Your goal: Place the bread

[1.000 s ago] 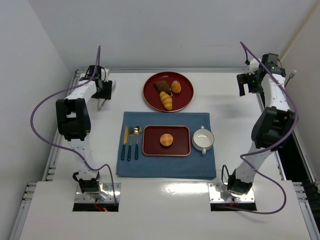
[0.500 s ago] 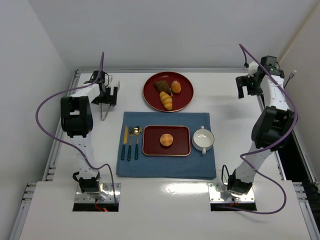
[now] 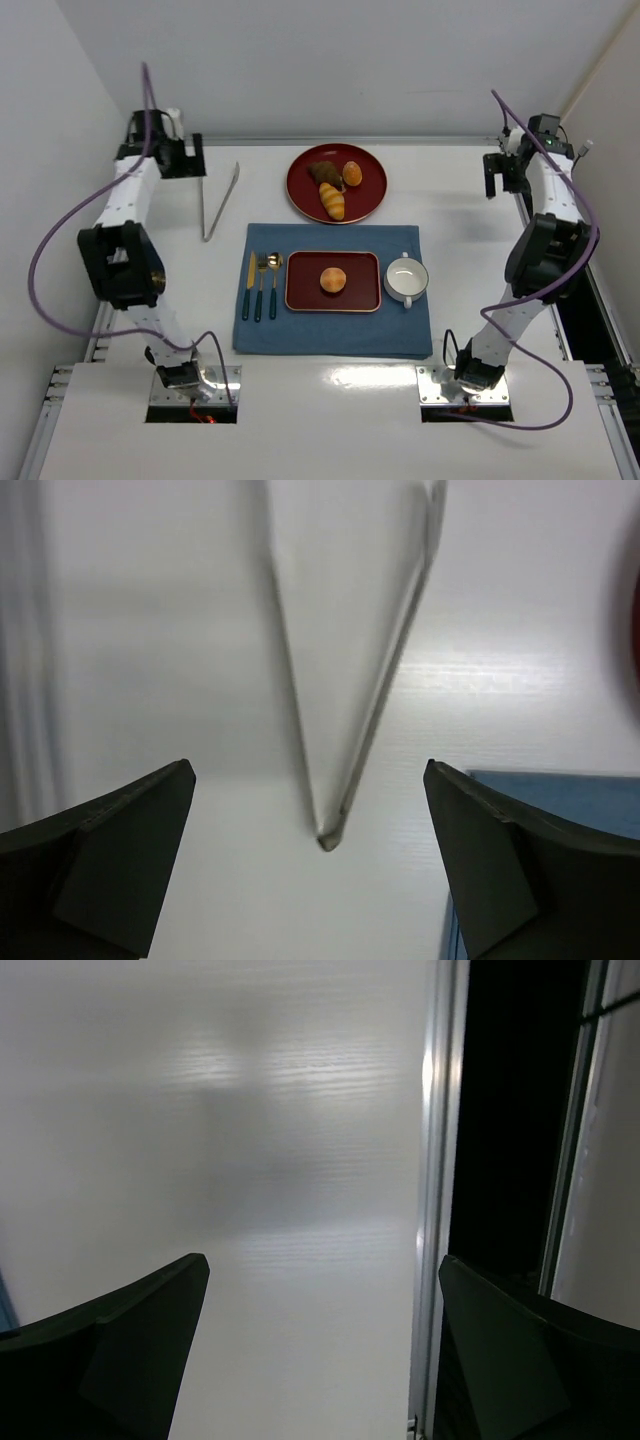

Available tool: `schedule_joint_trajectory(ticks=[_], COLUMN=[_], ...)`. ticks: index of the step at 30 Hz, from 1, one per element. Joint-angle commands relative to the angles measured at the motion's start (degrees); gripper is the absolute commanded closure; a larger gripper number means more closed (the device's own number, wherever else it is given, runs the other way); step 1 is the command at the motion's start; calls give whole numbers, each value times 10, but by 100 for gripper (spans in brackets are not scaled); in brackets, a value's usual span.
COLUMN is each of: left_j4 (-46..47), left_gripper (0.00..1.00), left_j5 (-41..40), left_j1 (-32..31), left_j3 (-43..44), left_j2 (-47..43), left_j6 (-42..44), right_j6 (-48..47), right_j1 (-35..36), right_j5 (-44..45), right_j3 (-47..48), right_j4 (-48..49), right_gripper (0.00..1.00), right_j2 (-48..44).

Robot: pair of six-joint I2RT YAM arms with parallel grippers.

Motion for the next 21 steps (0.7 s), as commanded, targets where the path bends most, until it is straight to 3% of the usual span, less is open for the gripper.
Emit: schedule_joint_trajectory(ticks=[1, 14, 21], left_j4=[-25, -37, -43], left_gripper=[0, 0, 0], left_j5=[40, 88, 117], left_j1=[67, 203, 235], left_j3=[27, -65, -83], left_j2=[-66, -162, -173], left_j6=[-13, 19, 31], right_j6=[48, 54, 54], right_j1=[-23, -82, -88], right_j5=[70, 64, 44], right_j3=[-14, 5, 10], right_j4=[28, 24, 19], right_gripper=[0, 0, 0], right_j2=[-37, -78, -78])
